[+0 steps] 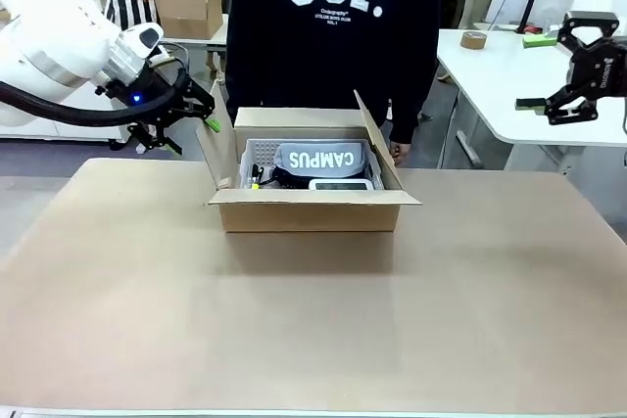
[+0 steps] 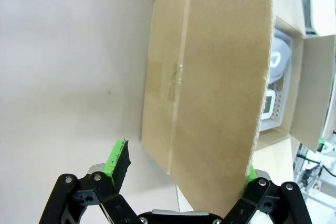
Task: Pack the gift set into the box.
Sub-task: Lift both hands away from the flaps of the Package Box.
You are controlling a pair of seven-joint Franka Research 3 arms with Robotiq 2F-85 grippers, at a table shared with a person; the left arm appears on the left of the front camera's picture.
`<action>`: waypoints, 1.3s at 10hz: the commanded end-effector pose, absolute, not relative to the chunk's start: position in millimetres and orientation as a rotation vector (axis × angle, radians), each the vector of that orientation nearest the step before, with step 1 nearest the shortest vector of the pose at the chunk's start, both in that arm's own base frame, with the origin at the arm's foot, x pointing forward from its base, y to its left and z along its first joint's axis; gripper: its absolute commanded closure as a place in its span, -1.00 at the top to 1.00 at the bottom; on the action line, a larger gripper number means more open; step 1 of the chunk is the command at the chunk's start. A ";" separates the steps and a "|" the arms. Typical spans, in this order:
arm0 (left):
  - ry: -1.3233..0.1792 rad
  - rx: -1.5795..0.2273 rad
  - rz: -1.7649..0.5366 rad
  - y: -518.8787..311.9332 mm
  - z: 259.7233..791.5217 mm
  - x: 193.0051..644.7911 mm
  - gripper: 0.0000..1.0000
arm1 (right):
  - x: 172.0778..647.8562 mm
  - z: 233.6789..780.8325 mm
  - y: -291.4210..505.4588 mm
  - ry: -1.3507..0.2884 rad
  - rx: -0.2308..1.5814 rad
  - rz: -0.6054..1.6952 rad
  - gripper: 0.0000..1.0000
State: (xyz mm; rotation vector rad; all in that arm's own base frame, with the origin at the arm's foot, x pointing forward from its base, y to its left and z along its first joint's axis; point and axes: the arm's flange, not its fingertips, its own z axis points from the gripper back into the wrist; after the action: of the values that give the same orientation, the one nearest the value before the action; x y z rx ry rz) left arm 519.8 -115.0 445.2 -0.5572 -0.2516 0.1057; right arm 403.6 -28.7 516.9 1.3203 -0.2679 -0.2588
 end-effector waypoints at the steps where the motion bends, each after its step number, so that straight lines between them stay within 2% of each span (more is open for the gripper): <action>1: -0.279 -0.687 -0.045 -108.1 466.7 513.3 1.00 | 403.0 515.7 -29.8 -0.278 1.312 -0.258 1.00; 4: -0.317 -1.230 -0.424 -46.7 507.5 457.0 1.00 | 403.0 515.7 -29.8 -0.278 1.312 -0.258 1.00; 5: -0.268 -1.382 -0.470 -31.5 506.3 435.1 1.00 | 403.0 515.7 -29.8 -0.278 1.312 -0.258 1.00; 6: -0.305 -1.483 -0.452 -21.2 499.0 412.4 1.00 | 403.0 515.7 -29.8 -0.278 1.312 -0.258 1.00; 8: -0.442 -1.563 -0.307 -2.4 474.7 370.1 1.00 | 403.0 515.7 -29.8 -0.278 1.312 -0.258 1.00; 9: -0.414 -1.511 -0.269 5.8 462.8 365.1 1.00 | 403.0 515.7 -29.8 -0.278 1.312 -0.258 1.00; 10: -0.433 -1.525 -0.393 -7.5 496.3 381.7 1.00 | 403.0 515.7 -29.8 -0.278 1.312 -0.258 1.00; 13: -0.433 -1.525 -0.393 -7.5 496.3 381.7 1.00 | 403.0 515.7 -29.8 -0.278 1.312 -0.258 1.00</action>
State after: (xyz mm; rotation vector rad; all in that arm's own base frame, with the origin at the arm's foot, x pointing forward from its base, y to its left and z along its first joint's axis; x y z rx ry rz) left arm 378.3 -10.0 494.7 -1.5080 -0.4238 -0.4036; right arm 403.4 -30.0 515.0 1.3176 -0.2674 -0.2649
